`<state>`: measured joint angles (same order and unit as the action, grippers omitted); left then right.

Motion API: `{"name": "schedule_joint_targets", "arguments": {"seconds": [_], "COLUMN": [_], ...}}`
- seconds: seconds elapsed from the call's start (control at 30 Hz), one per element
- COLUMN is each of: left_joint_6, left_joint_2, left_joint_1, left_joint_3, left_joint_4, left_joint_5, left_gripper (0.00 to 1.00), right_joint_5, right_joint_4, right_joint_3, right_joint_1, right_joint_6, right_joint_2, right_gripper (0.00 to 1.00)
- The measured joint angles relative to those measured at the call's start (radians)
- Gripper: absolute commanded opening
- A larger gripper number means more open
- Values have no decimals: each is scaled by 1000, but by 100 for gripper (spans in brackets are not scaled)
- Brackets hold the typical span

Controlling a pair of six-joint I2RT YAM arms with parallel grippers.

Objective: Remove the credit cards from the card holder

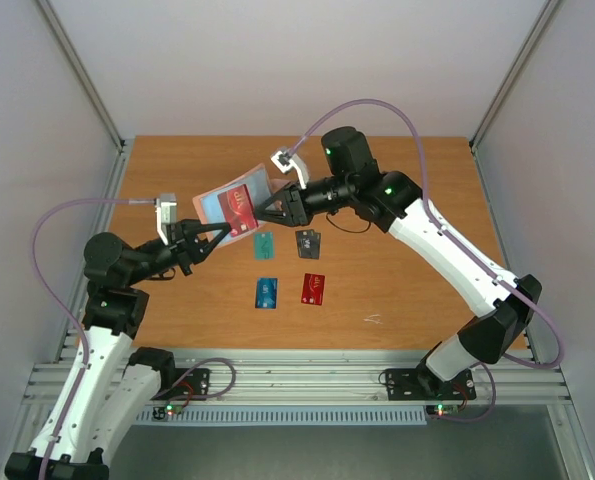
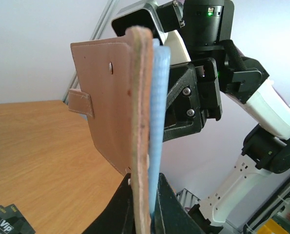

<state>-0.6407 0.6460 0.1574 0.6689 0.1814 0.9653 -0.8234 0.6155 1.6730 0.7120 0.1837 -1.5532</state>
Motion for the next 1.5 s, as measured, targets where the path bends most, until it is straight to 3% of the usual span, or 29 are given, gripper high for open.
{"name": "schedule_joint_targets", "arguments": {"seconds": [0.1,0.23,0.37,0.47,0.6,0.87,0.97,1.33,1.5], "left_joint_6": [-32,-50,-63,-67,-77,-89,-92,-84,-75], "left_joint_2": [2,2,2,2,1,-1,-4,-5,-12], "left_joint_1": [-1,-1,-2,-5,-4,-4,-4,4,-6], "left_joint_3": [0,0,0,0,-2,-7,-11,-13,-15], "left_joint_4": [23,33,39,41,43,44,42,30,16], "left_joint_5": [20,34,40,39,36,32,28,10,-19], "left_gripper": [0,0,0,17,22,15,1,0,0], "right_joint_5": [-50,-108,-141,-150,-158,-159,-159,-163,-148], "right_joint_4": [-3,-4,-5,-5,-2,33,56,112,162], "right_joint_3": [7,10,14,18,19,19,19,19,9], "right_joint_1": [0,3,5,4,1,-18,-31,-54,-136], "right_joint_6": [3,5,10,11,12,31,42,81,96], "right_joint_2": [0,-1,-2,-2,-2,4,12,29,71], "right_gripper": [17,3,1,1,1,1,1,1,1]}}
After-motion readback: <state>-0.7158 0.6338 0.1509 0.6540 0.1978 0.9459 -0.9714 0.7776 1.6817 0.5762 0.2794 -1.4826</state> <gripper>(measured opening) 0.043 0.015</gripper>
